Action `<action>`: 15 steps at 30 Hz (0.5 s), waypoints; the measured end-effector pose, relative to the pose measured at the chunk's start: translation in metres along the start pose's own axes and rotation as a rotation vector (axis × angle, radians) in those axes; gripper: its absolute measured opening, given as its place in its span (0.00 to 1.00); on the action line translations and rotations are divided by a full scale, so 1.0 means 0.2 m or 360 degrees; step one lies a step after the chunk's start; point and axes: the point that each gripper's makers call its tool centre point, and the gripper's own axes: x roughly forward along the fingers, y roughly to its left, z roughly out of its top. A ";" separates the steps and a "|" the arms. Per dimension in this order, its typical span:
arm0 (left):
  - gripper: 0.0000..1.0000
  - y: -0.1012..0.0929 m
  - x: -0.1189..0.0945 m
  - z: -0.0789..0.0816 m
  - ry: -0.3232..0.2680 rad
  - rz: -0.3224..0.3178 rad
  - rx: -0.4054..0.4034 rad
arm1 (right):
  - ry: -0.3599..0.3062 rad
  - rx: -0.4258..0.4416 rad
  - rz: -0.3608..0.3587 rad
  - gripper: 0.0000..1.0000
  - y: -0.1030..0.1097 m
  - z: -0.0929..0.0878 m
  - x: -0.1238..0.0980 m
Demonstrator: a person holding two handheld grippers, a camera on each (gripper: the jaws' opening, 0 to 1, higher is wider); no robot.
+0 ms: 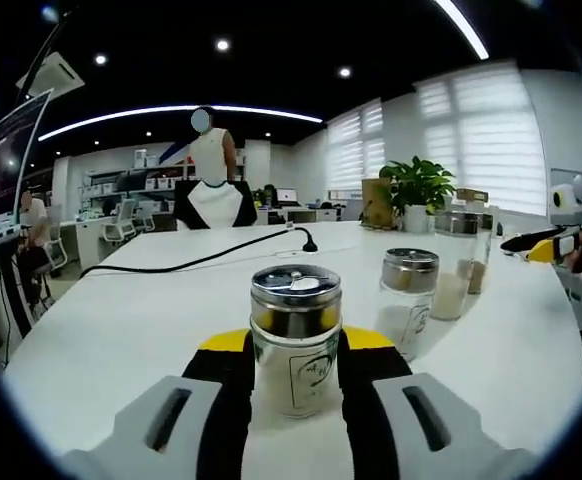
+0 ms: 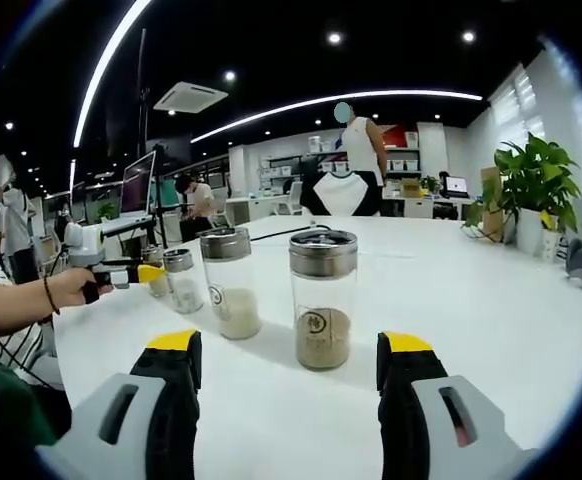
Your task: Rotate the seasoning bottle until the label or dispensing opening points toward the visible target arrow and the bottle remains upright within the marked orientation range
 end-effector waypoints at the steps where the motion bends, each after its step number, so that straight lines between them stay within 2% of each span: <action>1: 0.34 0.00 0.00 0.00 0.0000 -0.0012 0.0004 | -0.0001 0.0000 0.0001 0.72 0.00 0.00 0.00; 15: 0.34 0.00 0.02 0.00 -0.0022 -0.0197 0.0020 | -0.0003 -0.0014 -0.0003 0.72 0.00 0.01 0.00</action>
